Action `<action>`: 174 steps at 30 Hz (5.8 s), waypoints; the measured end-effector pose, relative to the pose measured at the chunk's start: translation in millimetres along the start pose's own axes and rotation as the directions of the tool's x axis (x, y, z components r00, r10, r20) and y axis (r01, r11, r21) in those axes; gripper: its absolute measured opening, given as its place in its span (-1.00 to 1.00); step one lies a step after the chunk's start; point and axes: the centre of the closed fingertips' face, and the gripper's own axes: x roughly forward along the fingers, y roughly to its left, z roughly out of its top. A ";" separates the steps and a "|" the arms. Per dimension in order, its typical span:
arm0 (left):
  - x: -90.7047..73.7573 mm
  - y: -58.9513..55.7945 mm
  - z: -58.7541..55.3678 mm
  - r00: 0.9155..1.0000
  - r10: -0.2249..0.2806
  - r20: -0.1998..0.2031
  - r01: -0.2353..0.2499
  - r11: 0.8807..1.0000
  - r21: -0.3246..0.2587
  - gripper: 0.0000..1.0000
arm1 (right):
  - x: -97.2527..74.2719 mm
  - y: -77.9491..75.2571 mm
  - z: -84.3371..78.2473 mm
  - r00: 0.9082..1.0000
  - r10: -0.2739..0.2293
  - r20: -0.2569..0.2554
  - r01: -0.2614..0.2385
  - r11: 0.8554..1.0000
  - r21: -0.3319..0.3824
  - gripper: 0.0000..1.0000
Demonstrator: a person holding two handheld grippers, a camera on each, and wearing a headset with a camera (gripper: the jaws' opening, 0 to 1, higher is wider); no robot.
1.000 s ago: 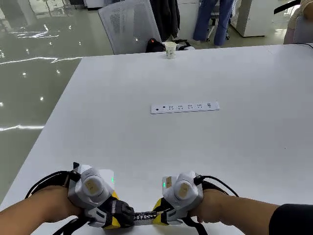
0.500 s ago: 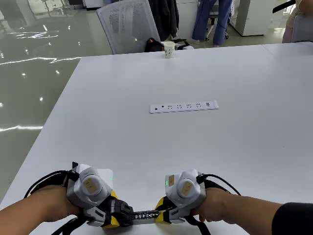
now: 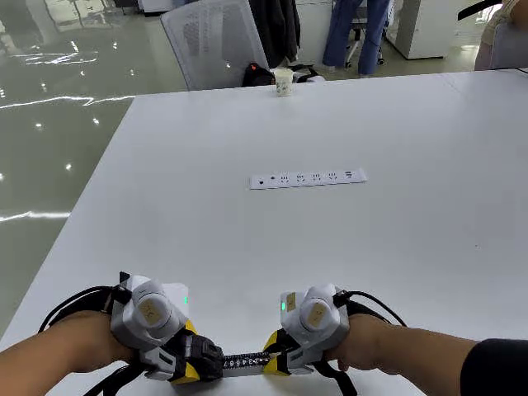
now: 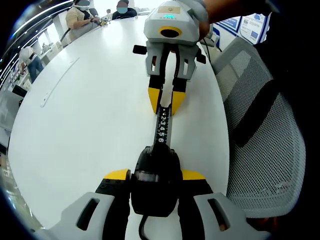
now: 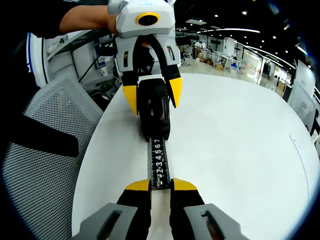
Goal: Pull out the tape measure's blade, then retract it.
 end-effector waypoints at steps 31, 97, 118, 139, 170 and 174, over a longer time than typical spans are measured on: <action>0.9 -0.4 0.9 1.000 -0.002 0.002 0.002 1.000 -0.014 -0.38 | -11.0 -1.7 -13.2 1.000 0.001 -0.013 0.000 1.000 0.021 -0.80; 2.3 -1.0 2.5 1.000 0.003 0.018 -0.003 1.000 -0.008 -0.37 | -42.7 -2.1 -46.0 0.999 -0.038 -0.023 0.039 0.998 0.052 -0.80; 2.2 -1.7 2.2 1.000 0.005 0.019 -0.005 1.000 -0.007 -0.37 | -52.8 -2.3 -56.2 0.998 -0.047 -0.029 0.049 0.997 0.063 -0.80; 2.2 -1.6 1.9 1.000 0.006 0.022 -0.006 1.000 -0.008 -0.37 | -61.0 -2.8 -65.1 0.998 -0.053 -0.032 0.055 0.996 0.074 -0.80; 1.4 -2.8 3.0 1.000 0.010 0.024 -0.010 1.000 -0.011 -0.37 | -71.7 -3.3 -75.9 0.998 -0.060 -0.036 0.063 0.995 0.078 -0.80; 1.2 -2.6 2.7 1.000 0.010 0.025 -0.010 1.000 -0.012 -0.37 | -73.3 -3.3 -76.9 0.998 -0.061 -0.034 0.063 0.995 0.075 -0.81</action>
